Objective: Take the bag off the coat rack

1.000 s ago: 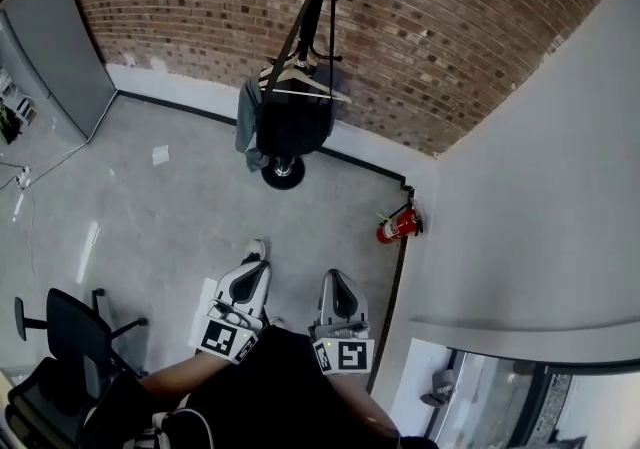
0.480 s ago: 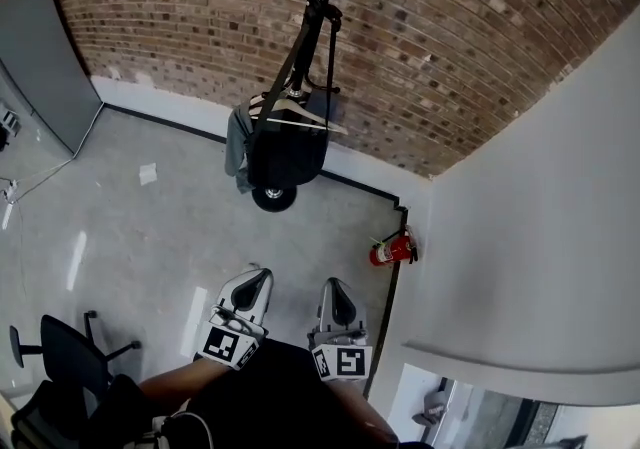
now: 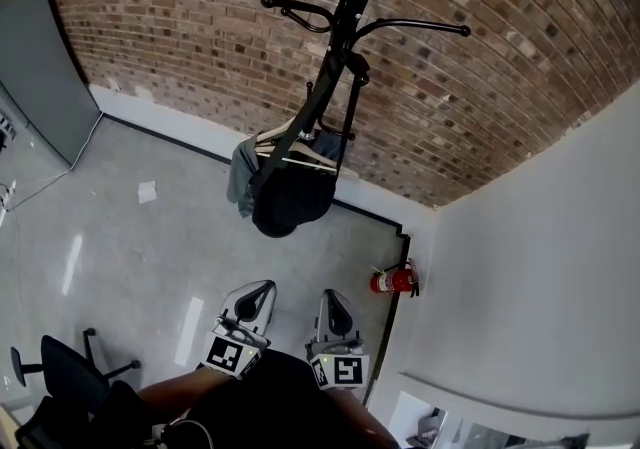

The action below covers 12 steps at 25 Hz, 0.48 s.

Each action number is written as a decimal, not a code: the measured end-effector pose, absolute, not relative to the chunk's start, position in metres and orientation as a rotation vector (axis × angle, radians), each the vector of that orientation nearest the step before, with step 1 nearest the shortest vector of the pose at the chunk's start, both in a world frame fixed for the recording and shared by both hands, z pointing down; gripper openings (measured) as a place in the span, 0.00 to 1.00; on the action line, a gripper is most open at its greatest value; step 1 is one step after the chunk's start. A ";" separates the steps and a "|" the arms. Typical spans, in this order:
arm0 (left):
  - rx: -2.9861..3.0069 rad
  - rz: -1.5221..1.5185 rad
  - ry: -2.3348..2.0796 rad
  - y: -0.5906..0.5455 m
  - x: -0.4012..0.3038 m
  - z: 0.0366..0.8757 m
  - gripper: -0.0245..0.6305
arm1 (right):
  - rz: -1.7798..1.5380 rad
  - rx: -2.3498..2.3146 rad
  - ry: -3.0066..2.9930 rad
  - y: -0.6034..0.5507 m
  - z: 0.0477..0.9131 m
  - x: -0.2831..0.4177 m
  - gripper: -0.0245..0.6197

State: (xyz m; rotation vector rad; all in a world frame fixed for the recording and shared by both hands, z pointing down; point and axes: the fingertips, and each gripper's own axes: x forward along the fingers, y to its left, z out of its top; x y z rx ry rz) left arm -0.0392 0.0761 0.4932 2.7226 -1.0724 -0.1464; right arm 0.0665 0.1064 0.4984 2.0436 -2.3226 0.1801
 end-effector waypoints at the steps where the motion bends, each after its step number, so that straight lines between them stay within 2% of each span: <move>1: 2.722 -0.146 -1.068 0.066 -0.040 0.493 0.07 | 0.179 2.042 -2.322 0.096 0.498 0.065 0.07; 12: 2.733 -0.173 -1.023 -0.022 -0.050 0.490 0.07 | 0.136 2.035 -2.274 0.016 0.497 0.048 0.07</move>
